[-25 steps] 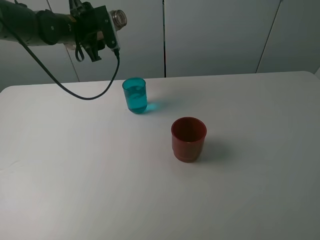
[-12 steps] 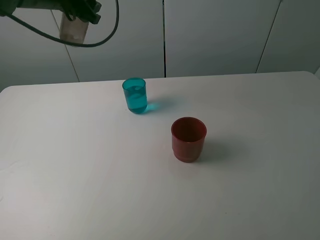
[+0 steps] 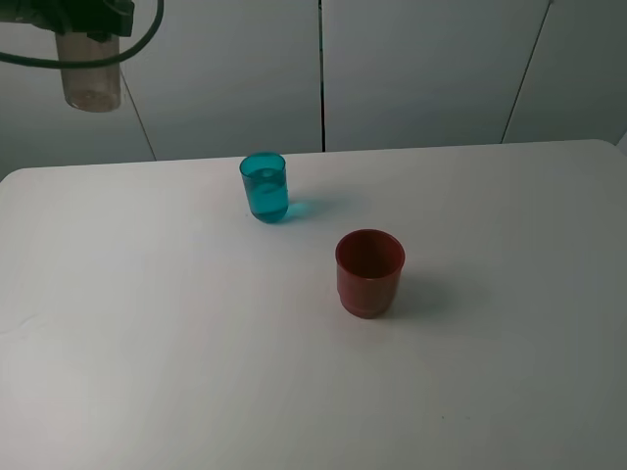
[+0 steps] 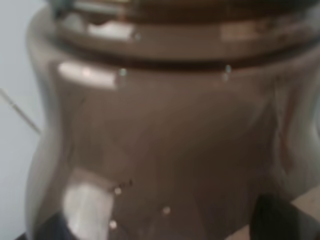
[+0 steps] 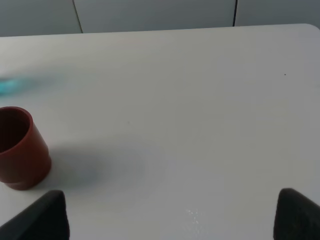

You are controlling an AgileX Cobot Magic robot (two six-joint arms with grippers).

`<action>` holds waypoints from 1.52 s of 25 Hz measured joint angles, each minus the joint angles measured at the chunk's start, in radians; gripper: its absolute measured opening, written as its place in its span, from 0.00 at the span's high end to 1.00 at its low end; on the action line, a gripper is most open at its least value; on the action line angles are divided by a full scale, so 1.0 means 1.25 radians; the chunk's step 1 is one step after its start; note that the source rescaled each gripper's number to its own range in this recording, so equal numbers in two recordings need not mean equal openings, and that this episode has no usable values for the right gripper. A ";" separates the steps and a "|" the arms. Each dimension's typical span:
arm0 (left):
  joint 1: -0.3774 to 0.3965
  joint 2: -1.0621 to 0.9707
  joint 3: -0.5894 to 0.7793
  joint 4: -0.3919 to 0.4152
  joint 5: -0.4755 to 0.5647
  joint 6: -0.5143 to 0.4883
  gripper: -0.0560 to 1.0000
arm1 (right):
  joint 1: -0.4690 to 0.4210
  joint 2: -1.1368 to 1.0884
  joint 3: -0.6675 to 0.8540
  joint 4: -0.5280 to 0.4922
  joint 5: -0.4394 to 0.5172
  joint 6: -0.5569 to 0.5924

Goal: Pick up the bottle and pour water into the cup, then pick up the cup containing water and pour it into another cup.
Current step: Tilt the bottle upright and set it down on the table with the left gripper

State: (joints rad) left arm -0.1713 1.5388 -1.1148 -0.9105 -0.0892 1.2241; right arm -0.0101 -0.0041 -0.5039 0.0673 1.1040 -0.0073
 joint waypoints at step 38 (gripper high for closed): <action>0.046 -0.528 0.459 0.070 -0.047 -0.446 0.94 | 0.000 0.000 0.000 0.000 0.000 0.000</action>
State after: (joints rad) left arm -0.1140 0.8783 -0.5405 -0.8232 -0.1474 0.6670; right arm -0.0101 -0.0041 -0.5039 0.0673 1.1040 -0.0076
